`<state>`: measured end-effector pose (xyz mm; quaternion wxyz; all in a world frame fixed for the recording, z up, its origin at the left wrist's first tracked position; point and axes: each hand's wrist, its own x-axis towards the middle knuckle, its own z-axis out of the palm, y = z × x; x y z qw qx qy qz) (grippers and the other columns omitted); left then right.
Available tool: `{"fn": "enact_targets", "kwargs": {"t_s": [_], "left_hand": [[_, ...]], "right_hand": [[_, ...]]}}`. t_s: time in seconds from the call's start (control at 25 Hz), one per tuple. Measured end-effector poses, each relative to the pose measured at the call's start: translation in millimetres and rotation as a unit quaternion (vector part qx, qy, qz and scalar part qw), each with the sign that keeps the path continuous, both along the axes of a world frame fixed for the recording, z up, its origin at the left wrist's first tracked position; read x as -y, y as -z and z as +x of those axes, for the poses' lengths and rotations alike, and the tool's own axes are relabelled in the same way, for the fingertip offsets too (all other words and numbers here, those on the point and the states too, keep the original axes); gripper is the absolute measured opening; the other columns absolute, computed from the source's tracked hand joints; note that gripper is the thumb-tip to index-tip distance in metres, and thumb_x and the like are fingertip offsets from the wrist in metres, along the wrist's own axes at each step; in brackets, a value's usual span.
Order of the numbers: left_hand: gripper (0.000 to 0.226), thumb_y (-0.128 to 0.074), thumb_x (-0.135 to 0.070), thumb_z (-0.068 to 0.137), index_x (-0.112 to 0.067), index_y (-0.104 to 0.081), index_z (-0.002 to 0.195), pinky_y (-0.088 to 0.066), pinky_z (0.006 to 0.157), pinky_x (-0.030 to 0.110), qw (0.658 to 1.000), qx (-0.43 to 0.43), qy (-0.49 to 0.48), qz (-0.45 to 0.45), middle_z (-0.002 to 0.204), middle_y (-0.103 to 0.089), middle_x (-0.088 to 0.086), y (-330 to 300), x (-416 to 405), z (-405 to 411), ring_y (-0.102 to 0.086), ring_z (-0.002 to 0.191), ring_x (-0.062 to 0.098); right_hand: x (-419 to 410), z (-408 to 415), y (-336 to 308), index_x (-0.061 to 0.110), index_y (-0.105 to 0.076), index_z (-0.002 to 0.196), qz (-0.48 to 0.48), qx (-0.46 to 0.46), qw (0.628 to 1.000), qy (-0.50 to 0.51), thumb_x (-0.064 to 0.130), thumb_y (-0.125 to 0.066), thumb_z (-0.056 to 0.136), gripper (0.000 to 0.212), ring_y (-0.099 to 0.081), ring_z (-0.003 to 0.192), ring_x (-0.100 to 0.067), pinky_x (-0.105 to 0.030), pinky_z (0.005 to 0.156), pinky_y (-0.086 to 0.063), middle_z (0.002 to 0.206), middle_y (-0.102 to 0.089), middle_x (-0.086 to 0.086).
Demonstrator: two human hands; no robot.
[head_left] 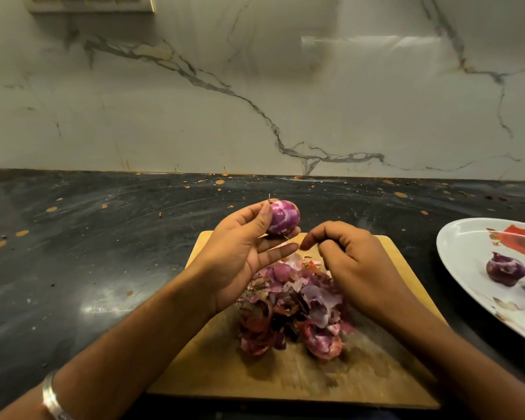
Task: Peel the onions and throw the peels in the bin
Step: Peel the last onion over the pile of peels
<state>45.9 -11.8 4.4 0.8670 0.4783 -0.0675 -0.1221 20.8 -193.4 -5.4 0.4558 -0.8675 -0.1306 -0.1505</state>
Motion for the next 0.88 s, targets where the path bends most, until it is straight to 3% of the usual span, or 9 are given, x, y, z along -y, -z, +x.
{"fn": "enact_targets", "kwargs": {"t_s": [0.12, 0.28, 0.4, 0.64, 0.88], "left_hand": [[0.045, -0.062, -0.014, 0.082, -0.001, -0.059, 0.125, -0.061, 0.078, 0.031, 1.000, 0.001, -0.025, -0.002, 0.123, -0.065, 0.021, 2, 1, 2, -0.067, 0.112, 0.033], [0.051, -0.067, -0.006, 0.075, -0.009, -0.061, 0.126, -0.059, 0.087, 0.033, 0.999, 0.044, -0.007, 0.029, 0.111, -0.073, 0.016, 4, -1, 1, -0.070, 0.105, 0.027], [0.059, -0.073, -0.005, 0.069, -0.013, -0.061, 0.127, -0.059, 0.087, 0.033, 0.994, 0.078, 0.013, 0.079, 0.112, -0.073, 0.016, 8, 0, -2, -0.071, 0.099, 0.026], [0.060, -0.084, -0.012, 0.062, -0.019, -0.069, 0.120, -0.058, 0.090, 0.037, 0.975, 0.138, 0.002, 0.177, 0.120, -0.070, 0.006, 11, 1, -3, -0.071, 0.105, 0.026], [0.057, -0.086, -0.012, 0.057, -0.023, -0.071, 0.110, -0.059, 0.079, 0.030, 0.968, 0.153, -0.011, 0.198, 0.115, -0.070, 0.001, 13, 3, -6, -0.073, 0.098, 0.023]], "right_hand": [[-2, -4, -1, 0.023, -0.072, 0.082, -0.054, 0.024, 0.998, -0.018, 0.037, -0.056, 0.094, 0.024, -0.060, 0.077, -0.007, -0.033, 0.067, -0.049, 0.081, -0.065, 0.007], [1, -2, -4, 0.024, -0.070, 0.095, 0.014, 0.058, 0.998, 0.007, 0.036, -0.064, 0.092, 0.014, -0.065, 0.076, -0.008, -0.025, 0.065, -0.053, 0.081, -0.069, 0.008], [1, -1, -5, 0.029, -0.062, 0.121, 0.078, 0.003, 0.997, 0.005, 0.051, -0.060, 0.086, 0.042, -0.070, 0.082, -0.006, -0.026, 0.067, -0.060, 0.090, -0.072, 0.006], [1, -1, -5, 0.021, -0.071, 0.122, 0.084, 0.006, 0.996, -0.011, 0.025, -0.065, 0.094, 0.028, -0.072, 0.095, -0.009, -0.039, 0.083, -0.060, 0.103, -0.076, 0.005], [0, -4, -3, 0.017, -0.073, 0.120, -0.001, 0.069, 0.997, 0.021, 0.021, -0.060, 0.097, 0.027, -0.068, 0.098, -0.001, -0.025, 0.084, -0.057, 0.109, -0.076, 0.006]]}}
